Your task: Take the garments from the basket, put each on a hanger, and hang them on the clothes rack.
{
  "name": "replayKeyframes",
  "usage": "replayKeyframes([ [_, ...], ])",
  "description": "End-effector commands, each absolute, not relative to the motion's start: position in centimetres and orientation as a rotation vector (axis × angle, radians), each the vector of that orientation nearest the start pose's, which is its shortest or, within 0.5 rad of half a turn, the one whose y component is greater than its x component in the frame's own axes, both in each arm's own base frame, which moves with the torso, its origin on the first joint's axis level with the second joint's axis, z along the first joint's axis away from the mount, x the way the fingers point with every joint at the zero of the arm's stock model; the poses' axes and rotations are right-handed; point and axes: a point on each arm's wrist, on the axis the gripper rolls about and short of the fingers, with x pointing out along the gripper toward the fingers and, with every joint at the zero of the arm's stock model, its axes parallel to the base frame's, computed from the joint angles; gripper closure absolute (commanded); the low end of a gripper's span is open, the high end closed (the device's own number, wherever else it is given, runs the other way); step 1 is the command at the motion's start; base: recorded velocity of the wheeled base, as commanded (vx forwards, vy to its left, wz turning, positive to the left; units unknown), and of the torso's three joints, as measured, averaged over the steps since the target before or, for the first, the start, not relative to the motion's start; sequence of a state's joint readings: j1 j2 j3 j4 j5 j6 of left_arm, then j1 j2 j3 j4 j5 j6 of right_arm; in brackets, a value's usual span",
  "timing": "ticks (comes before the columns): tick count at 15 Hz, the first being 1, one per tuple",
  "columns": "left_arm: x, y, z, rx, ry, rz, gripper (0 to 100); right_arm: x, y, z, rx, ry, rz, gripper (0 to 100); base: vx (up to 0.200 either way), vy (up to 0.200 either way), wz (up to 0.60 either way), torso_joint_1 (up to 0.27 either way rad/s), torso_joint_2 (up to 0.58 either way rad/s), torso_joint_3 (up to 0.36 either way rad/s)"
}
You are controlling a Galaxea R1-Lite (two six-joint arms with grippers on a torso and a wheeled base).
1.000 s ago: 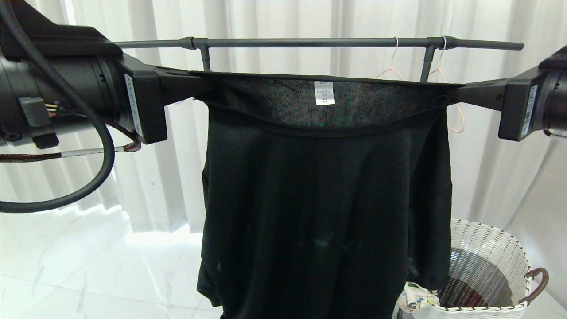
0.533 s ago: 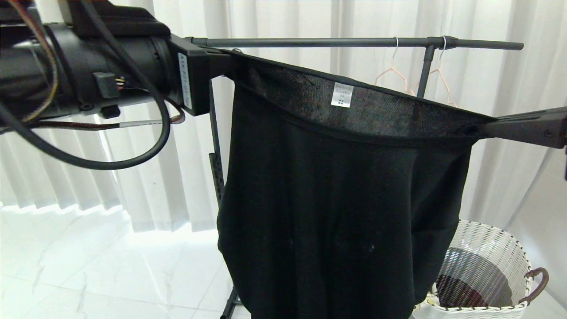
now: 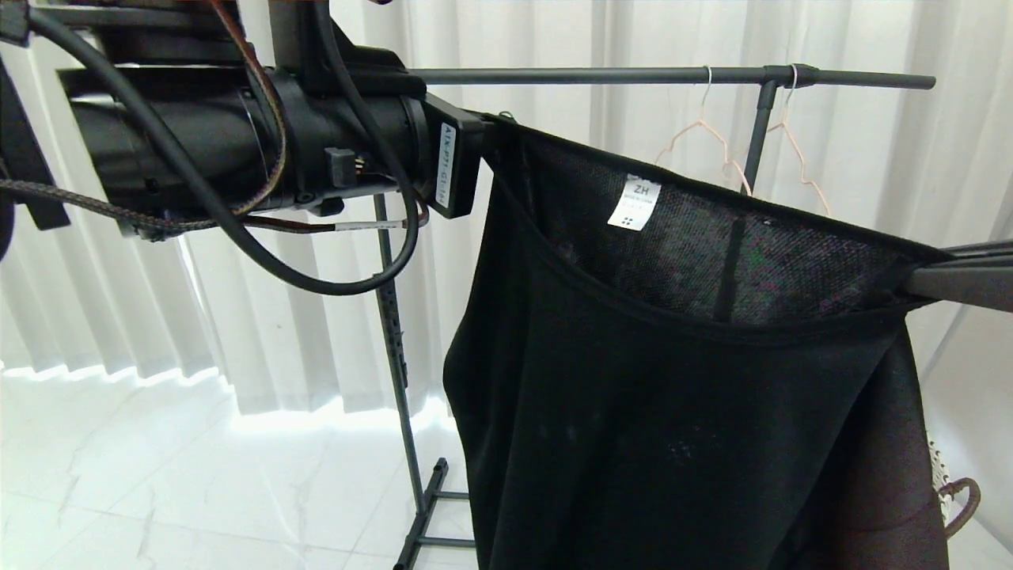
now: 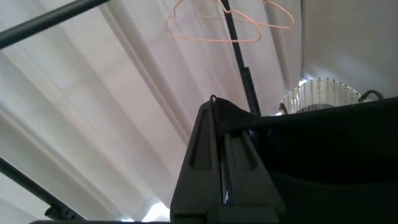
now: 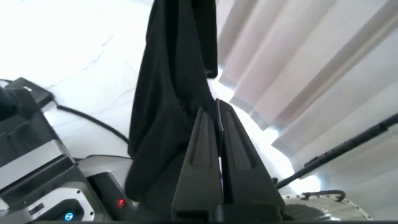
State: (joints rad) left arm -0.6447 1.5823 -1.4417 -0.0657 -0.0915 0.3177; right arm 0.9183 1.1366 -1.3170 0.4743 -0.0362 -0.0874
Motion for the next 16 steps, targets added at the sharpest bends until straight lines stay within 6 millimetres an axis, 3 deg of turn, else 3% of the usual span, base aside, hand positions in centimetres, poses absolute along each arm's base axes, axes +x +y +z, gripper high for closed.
replayKeyframes([
  [1,23.1,-17.7,34.1,0.326,-0.038,-0.744,100,8.1,10.3,34.8,-0.221,0.231,0.865,100,0.0,0.0,0.0,0.0,0.0,0.0],
  [4,22.6,-17.2,34.0,0.324,-0.035,-0.743,100,8.5,10.0,34.9,-0.219,0.228,0.78,100,0.0,0.0,0.0,0.0,0.0,0.0],
  [6,20.6,-15.8,33.2,0.329,-0.013,-0.748,100,10.3,10.1,35.3,-0.195,0.19,0.682,100,0.0,0.0,0.0,0.0,0.0,0.0],
  [8,18.2,-14.2,31.9,0.34,0.015,-0.763,100,12.6,11.4,35.7,-0.157,0.121,0.637,100,0.0,0.0,0.0,0.0,0.0,0.0],
  [11,14.0,-13.7,30.1,0.36,0.023,-0.874,100,15.5,14.1,35.6,-0.123,0.049,0.643,100,0.0,0.0,0.0,0.0,0.0,0.0],
  [13,12.8,-13.9,30.0,0.362,0.013,-0.918,100,16.7,15.9,35.4,-0.116,0.016,0.661,100,0.0,0.0,0.0,0.0,0.0,0.0],
  [16,12.7,-14.2,30.1,0.365,0.008,-0.933,100,17.0,17.0,35.3,-0.118,0.016,0.686,100,0.0,0.0,0.0,0.0,0.0,0.0],
])
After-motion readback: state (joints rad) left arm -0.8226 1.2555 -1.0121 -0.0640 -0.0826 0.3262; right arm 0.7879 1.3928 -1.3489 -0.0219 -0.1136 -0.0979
